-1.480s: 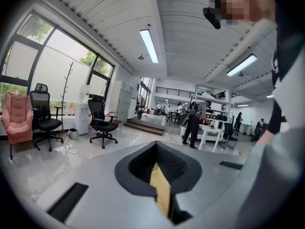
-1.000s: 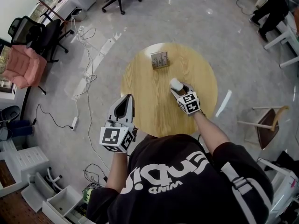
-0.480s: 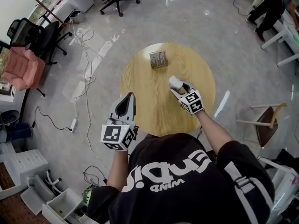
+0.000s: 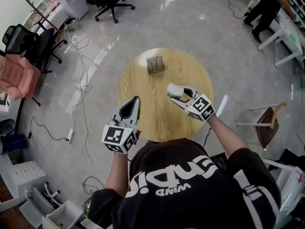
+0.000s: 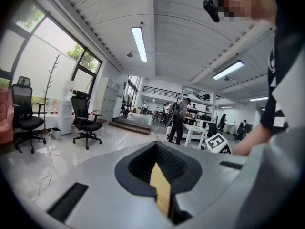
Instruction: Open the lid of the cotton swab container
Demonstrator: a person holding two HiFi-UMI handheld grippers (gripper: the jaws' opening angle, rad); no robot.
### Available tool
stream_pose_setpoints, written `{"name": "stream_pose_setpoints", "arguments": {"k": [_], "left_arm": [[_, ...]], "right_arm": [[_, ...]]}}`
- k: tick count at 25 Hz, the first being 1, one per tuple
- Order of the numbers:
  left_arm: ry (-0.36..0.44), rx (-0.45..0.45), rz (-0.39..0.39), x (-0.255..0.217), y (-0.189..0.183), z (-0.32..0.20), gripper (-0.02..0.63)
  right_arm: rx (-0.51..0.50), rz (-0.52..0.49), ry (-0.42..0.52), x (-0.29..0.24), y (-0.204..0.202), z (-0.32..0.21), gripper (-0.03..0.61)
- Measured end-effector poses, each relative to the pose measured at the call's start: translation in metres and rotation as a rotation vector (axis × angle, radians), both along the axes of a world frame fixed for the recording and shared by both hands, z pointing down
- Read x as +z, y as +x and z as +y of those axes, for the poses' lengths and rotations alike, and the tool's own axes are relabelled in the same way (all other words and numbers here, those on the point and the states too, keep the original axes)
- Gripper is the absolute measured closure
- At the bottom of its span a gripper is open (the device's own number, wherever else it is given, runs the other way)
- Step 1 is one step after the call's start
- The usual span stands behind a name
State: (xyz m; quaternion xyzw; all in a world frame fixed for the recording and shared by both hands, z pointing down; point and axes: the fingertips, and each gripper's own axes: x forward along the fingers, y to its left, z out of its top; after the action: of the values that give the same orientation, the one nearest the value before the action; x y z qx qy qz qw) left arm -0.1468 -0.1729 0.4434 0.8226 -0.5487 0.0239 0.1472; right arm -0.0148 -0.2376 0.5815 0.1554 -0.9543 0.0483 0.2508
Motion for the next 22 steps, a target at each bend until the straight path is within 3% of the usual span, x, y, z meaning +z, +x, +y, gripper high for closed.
{"name": "stream_pose_setpoints", "arguments": {"k": [8,14,22], "left_arm": [[0.04,0.142,-0.026,-0.009,0.02,0.004,0.604],[0.08,0.233,-0.054,-0.017,0.035,0.008,0.601],[0.103,0.443,-0.102,-0.019,0.064,0.017,0.367]], "right_arm": [[-0.234,-0.037,0.012,-0.052,-0.017,0.048,0.367],[-0.307,-0.05,0.027,-0.071,-0.024,0.064,0.367],[-0.342,-0.066,0.028,-0.084,-0.026,0.073,0.367]]}}
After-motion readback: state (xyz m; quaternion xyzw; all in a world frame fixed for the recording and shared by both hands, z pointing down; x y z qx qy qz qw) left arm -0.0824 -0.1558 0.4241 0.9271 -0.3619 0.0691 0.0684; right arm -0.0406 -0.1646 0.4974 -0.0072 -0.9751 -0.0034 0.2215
